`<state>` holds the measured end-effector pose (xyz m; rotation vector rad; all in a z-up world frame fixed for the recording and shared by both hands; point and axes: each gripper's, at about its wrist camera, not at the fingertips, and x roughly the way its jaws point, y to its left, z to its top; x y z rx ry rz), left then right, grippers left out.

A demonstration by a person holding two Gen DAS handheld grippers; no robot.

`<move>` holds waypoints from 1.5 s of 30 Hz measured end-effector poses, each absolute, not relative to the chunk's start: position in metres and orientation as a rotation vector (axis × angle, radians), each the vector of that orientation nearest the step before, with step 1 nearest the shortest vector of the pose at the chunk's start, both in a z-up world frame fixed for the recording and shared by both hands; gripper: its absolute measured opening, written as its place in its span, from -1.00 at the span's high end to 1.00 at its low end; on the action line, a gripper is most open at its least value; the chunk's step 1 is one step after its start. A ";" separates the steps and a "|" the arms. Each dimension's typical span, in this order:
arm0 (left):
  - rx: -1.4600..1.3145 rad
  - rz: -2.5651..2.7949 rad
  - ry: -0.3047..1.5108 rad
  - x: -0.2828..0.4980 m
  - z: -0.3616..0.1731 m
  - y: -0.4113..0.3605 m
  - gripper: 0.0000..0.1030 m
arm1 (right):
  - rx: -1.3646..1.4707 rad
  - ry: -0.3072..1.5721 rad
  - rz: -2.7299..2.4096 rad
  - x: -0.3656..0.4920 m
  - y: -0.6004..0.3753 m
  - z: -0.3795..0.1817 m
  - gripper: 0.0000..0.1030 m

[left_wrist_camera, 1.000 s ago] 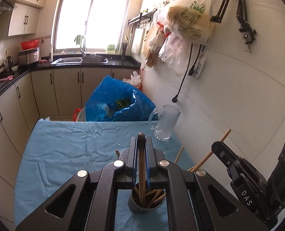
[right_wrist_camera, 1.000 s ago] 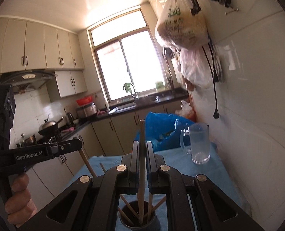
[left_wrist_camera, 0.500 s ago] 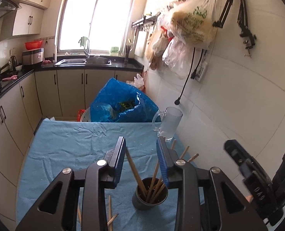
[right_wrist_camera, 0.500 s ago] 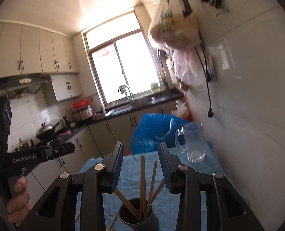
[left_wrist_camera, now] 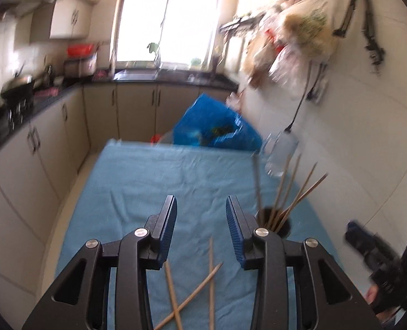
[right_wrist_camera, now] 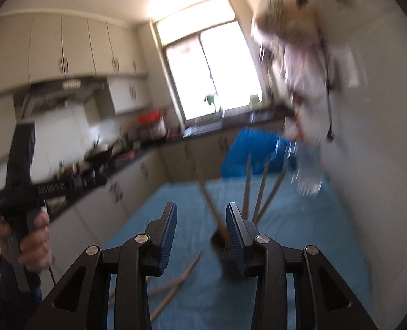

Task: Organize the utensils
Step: 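Open both tools and move them back over the remaining chopsticks, then grasp a chopstick with the left tool while the right tool grasps another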

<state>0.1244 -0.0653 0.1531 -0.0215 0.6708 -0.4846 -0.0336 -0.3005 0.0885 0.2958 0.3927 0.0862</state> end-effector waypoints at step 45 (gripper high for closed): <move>-0.012 -0.366 1.024 0.189 0.019 -0.033 0.87 | 0.559 0.913 0.213 0.080 -0.244 -0.024 0.22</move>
